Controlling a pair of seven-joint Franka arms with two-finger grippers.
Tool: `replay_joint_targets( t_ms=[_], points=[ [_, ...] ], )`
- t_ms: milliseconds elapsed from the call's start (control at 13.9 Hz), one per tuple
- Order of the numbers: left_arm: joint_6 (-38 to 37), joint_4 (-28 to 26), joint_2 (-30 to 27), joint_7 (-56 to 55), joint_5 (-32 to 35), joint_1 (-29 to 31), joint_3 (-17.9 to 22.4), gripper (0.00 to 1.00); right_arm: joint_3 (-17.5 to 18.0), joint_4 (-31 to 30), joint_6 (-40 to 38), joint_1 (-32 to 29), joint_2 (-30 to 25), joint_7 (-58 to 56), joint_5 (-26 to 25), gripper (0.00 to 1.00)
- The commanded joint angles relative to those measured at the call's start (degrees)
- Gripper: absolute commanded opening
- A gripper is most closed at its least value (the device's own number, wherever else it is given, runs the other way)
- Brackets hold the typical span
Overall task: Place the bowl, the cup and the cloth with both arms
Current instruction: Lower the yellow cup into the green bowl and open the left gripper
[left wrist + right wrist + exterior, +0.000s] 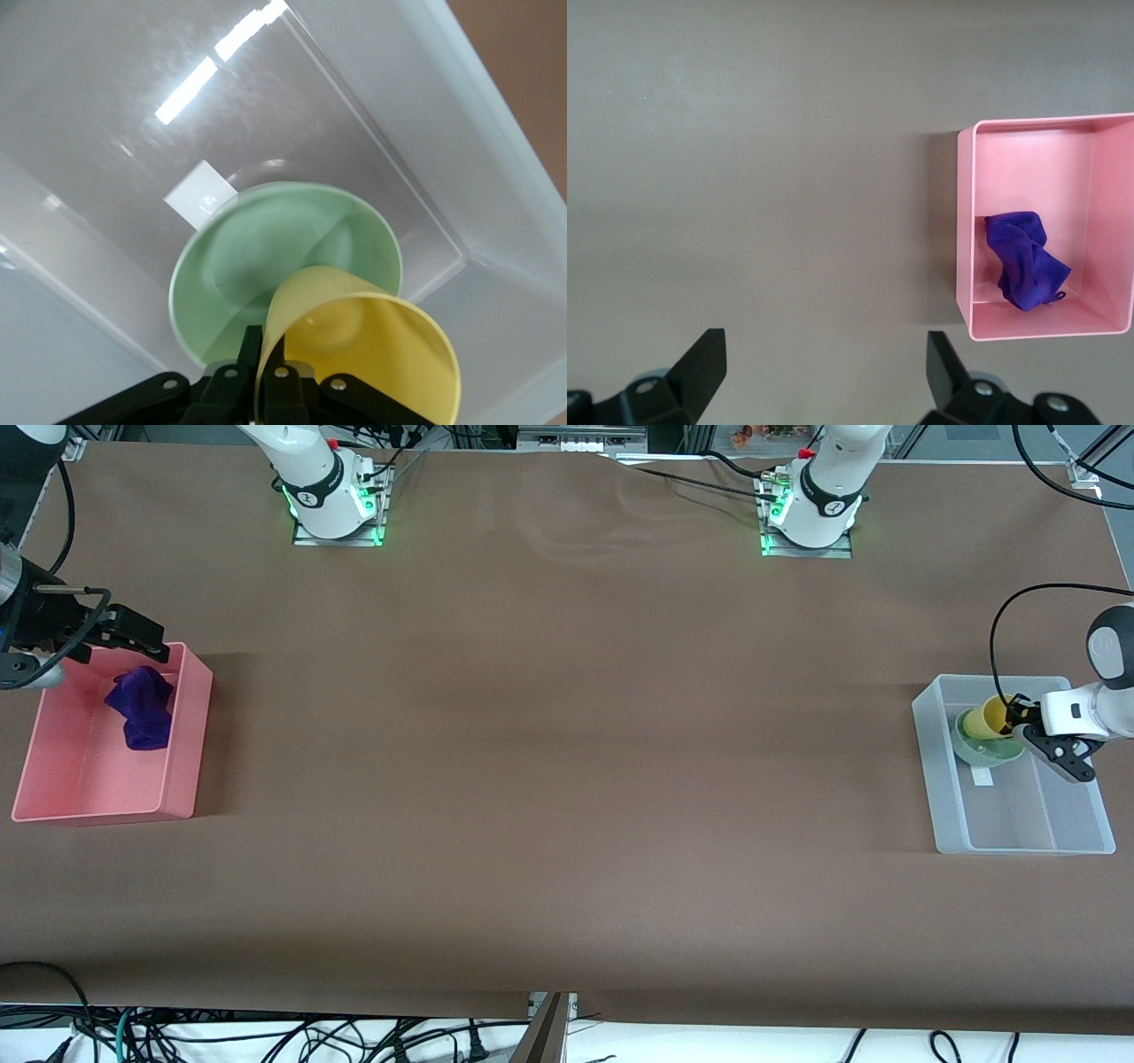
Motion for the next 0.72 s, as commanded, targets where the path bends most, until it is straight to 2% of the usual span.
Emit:
replay_joint_targets(
  t_ms=[0,216,289,361,433,649],
  points=[
    [3.3,0.8,0.8,0.6,2.0,0.1,-0.4,0.0,0.1,0.8,-0.4,-0.1,0.3,-0.6,-0.2,1.0],
    [3.3,0.7,1.0,0.5,2.0,0.1,-0.5,0.0,0.1,0.8,-0.3,-0.1,0.3,-0.8,-0.2,1.0],
    [3.3,0.7,1.1,0.5,2.0,0.1,-0.4,0.11,0.1,0.8,-0.3,-0.1,0.3,-0.9,-0.3,1.0],
    [3.2,0.7,1.0,0.6,2.0,0.2,-0.5,0.65,0.1,0.8,-0.2,-0.1,0.3,-0.9,-0.3,1.0],
    [2.9,0.7,0.7,0.8,2.0,0.2,-0.5,1.0,0.1,0.9,-0.1,-0.1,0.3,-0.9,-0.4,1.0],
    [-0.1,0.9,-1.8,1.2,1.4,0.0,-1.0,1.0,0.1,1.1,-0.1,-0.1,0.4,-0.8,-0.3,1.0]
  ],
)
